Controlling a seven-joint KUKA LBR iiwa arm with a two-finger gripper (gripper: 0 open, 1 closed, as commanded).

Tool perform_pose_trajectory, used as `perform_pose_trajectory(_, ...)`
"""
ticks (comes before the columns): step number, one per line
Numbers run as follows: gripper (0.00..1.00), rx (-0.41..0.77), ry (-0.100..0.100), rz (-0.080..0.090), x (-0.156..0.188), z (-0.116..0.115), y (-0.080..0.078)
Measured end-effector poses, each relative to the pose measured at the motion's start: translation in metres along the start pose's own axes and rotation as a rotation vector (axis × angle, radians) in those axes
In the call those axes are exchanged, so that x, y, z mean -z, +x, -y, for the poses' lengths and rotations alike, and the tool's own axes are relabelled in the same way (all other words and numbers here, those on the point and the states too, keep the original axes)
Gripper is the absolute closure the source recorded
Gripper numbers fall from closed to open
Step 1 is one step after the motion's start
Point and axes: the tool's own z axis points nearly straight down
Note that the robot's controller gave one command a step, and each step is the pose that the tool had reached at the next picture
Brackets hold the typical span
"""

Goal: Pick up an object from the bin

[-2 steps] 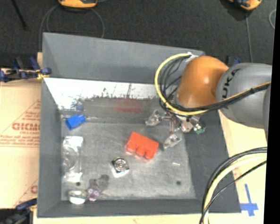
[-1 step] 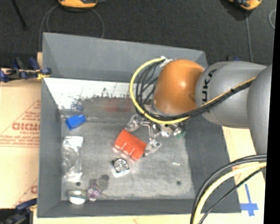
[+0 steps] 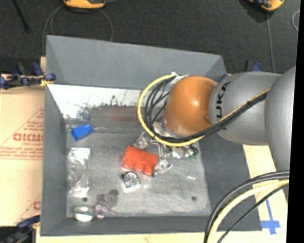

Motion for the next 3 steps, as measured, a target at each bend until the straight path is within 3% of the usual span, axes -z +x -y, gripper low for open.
perform_pose_trajectory(1, 1.0, -0.004, -0.003, -0.005, 0.0009, 0.0006, 0.0002)
perform_pose_trajectory(3, 1.0, -0.006, -0.004, -0.005, 0.0009, 0.0003, -0.0001)
